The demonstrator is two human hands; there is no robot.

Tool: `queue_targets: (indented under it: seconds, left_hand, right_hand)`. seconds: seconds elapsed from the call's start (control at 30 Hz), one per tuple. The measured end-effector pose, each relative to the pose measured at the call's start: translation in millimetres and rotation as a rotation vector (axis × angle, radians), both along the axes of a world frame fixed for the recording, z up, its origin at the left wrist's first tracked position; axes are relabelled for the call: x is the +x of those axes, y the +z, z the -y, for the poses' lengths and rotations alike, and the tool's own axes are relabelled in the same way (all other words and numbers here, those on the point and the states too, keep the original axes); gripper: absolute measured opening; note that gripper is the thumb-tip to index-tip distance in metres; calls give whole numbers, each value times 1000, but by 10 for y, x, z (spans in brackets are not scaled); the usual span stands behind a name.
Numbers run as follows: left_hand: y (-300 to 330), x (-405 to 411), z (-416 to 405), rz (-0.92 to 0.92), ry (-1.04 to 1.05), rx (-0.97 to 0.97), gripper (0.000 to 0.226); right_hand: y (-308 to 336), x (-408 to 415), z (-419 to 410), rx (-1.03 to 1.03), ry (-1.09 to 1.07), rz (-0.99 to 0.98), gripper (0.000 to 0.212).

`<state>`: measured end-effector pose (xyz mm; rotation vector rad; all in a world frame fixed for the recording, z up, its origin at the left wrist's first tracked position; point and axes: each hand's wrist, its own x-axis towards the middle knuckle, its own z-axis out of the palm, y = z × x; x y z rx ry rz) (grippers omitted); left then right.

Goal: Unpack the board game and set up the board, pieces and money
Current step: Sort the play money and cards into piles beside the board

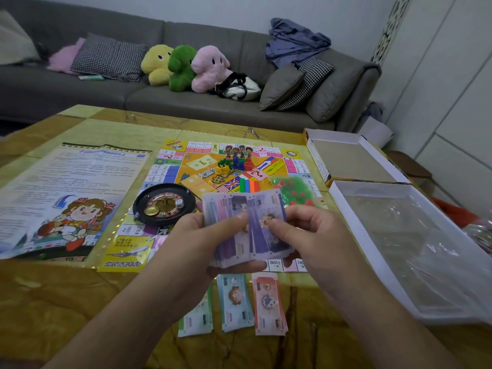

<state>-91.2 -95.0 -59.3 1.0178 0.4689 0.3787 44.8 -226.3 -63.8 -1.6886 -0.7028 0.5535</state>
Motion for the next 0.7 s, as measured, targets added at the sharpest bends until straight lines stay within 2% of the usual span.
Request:
queue_targets:
  seconds: [0.33,0.5,0.7]
  left_hand:
    - [-74,1,-2,-58,8,114,34]
    - [-69,8,-13,-42,14,33,37]
    - [-124,36,30,-90,30,109,36]
  right_hand:
    - [-5,-28,6,17,24,-88,13]
    - [45,-31,31,15,-24,-68,9]
    - [37,-83,44,17,3,-133,10]
